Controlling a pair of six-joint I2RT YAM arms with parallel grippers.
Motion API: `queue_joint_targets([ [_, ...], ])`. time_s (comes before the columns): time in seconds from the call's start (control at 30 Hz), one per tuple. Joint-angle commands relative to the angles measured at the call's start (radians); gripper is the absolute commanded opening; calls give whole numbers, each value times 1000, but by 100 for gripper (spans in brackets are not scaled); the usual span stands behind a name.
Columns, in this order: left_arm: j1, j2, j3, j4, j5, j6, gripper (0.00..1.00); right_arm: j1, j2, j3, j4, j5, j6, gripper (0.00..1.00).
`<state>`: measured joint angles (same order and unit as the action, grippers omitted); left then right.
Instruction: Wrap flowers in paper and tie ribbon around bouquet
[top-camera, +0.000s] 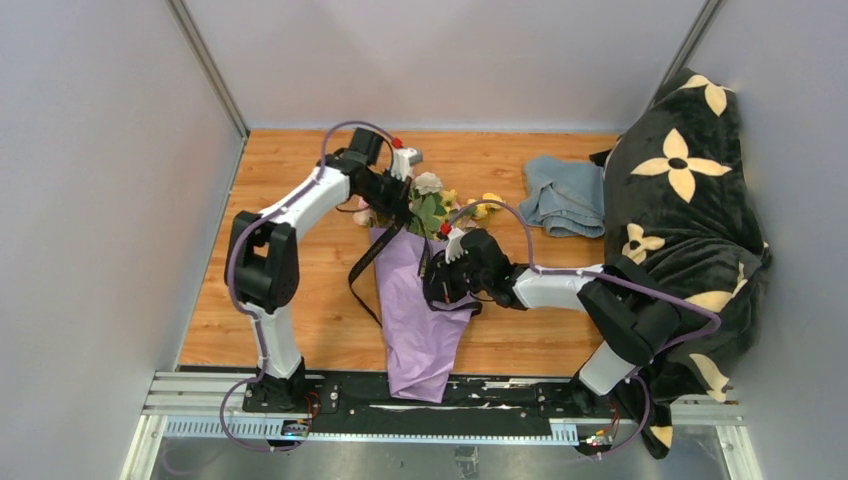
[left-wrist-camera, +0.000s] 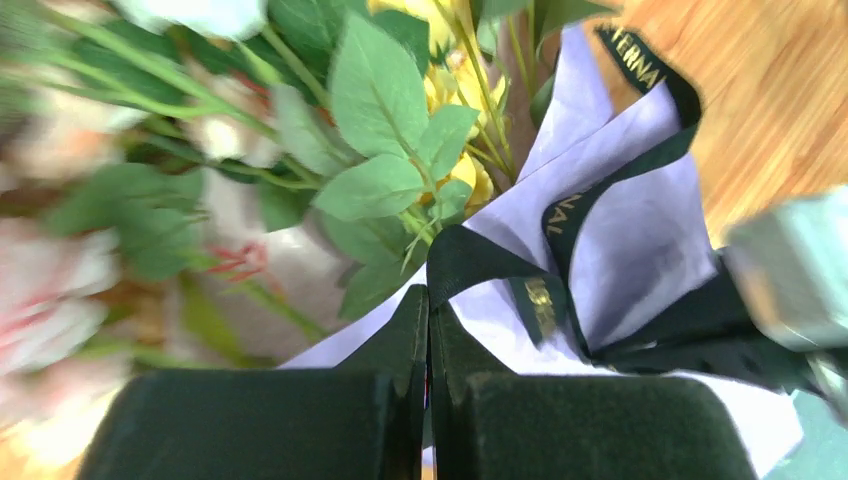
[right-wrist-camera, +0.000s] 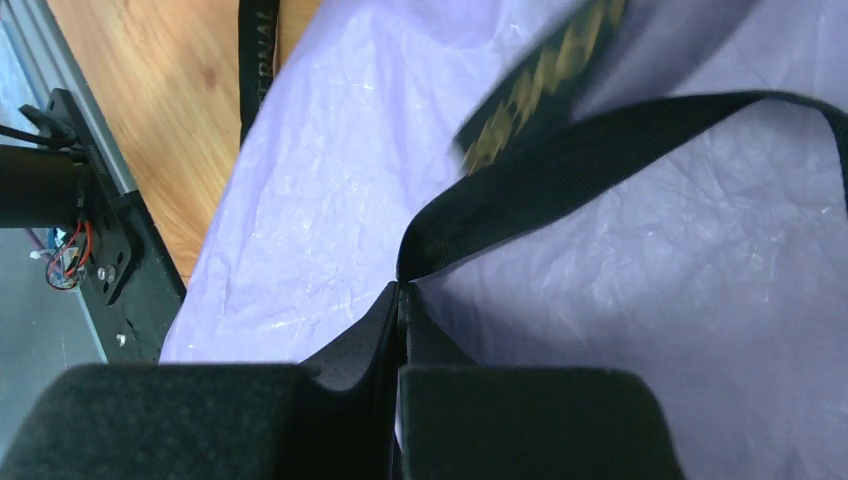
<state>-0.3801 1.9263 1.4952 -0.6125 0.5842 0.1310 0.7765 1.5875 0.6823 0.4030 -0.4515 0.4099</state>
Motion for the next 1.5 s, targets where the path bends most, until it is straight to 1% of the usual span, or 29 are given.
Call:
queue_joint_targets([
  [0.0, 52, -214, 150, -153, 34, 51, 0, -29, 52, 27, -2, 57, 42, 0],
  [0.07, 50, -316, 183, -205, 70, 109, 0, -69, 93, 61, -7, 25, 66, 0],
  [0.13, 36, -423, 173, -207, 137, 123, 0, -100, 137, 97, -1, -10, 75, 0],
  [0.17, 5, -467, 160, -206, 146, 131, 0, -107, 157, 119, -9, -16, 67, 0],
  [0.23, -133, -534, 121, -212, 102, 184, 0, -114, 206, 187, -34, -62, 29, 0],
  [0.27, -201, -536, 122, -238, 110, 202, 0, -116, 226, 216, -44, -97, 14, 0],
  [0.3, -252, -515, 135, -258, 149, 200, 0, -115, 241, 239, -47, -137, 4, 0],
  [0.37, -320, -457, 171, -260, 193, 207, 0, -114, 251, 255, -33, -202, -10, 0],
  [0.47, -401, -360, 260, -260, 98, 289, 0, -114, 236, 251, -40, -262, -34, 0],
  [0.5, -407, -316, 292, -261, 89, 305, 0, -114, 231, 250, -47, -281, -39, 1],
  [0.53, -407, -290, 327, -262, 87, 311, 0, -113, 228, 249, -53, -307, -42, 4],
  [0.63, -407, -200, 389, -262, 58, 329, 0, -114, 223, 276, -119, -379, -67, 17],
  [0.7, -409, -174, 389, -262, 49, 331, 0, -116, 204, 280, -158, -386, -84, 25],
  [0.77, -407, -167, 366, -263, 41, 350, 0, -128, 171, 273, -180, -367, -91, 30],
  [0.9, -407, -155, 322, -260, 28, 402, 0, -173, 136, 265, -232, -334, -88, 32],
  [1.0, -407, -143, 291, -262, -26, 455, 0, -211, 105, 246, -245, -321, -87, 34],
  [1.07, -403, -147, 270, -263, -46, 474, 0, -236, 80, 238, -272, -272, -86, 35],
  [1.13, -392, -178, 237, -267, 15, 491, 0, -255, 59, 234, -295, -222, -88, 35],
  [1.23, -384, -238, 204, -265, 84, 512, 0, -271, 49, 231, -296, -214, -67, 35],
  [1.3, -384, -254, 194, -266, 84, 499, 0, -283, 27, 212, -273, -212, -19, 35],
  [1.4, -376, -247, 173, -265, 69, 508, 0, -297, -56, 146, -184, -167, 69, 34],
  [1.43, -372, -234, 167, -266, 68, 509, 0, -300, -90, 132, -183, -146, 77, 34],
  [1.47, -367, -209, 167, -265, 64, 505, 0, -301, -118, 130, -216, -112, 73, 34],
])
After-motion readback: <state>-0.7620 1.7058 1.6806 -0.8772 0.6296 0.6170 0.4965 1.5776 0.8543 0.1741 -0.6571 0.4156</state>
